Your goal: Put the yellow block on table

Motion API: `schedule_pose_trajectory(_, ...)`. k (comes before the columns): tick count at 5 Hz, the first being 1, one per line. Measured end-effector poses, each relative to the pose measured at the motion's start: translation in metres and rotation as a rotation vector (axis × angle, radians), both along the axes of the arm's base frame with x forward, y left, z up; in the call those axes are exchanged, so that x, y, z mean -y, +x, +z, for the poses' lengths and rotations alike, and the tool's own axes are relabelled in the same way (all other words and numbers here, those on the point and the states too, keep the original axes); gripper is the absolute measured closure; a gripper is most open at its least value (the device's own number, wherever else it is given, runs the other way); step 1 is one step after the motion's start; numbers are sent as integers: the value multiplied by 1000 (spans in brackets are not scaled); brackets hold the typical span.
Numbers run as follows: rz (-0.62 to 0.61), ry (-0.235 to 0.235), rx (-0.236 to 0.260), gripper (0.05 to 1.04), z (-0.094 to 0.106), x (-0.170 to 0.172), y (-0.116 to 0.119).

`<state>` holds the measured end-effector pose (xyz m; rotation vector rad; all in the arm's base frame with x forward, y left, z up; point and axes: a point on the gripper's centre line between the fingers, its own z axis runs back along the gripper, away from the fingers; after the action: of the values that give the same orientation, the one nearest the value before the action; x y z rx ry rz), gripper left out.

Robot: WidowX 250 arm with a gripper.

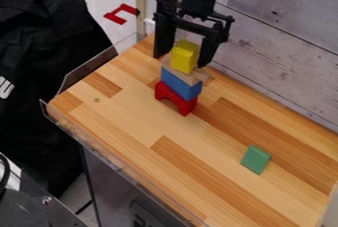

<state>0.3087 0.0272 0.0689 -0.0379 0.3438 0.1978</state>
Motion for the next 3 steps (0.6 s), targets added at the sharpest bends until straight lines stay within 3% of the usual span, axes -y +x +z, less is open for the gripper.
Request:
schedule_pose_trajectory(1, 27, 2, 4, 389, -1, -3, 1)
schedule_pose_trajectory(2, 33, 3, 4, 546, 0, -3, 1)
schedule_pose_trajectory(3, 40, 9, 4, 546, 2, -4, 2)
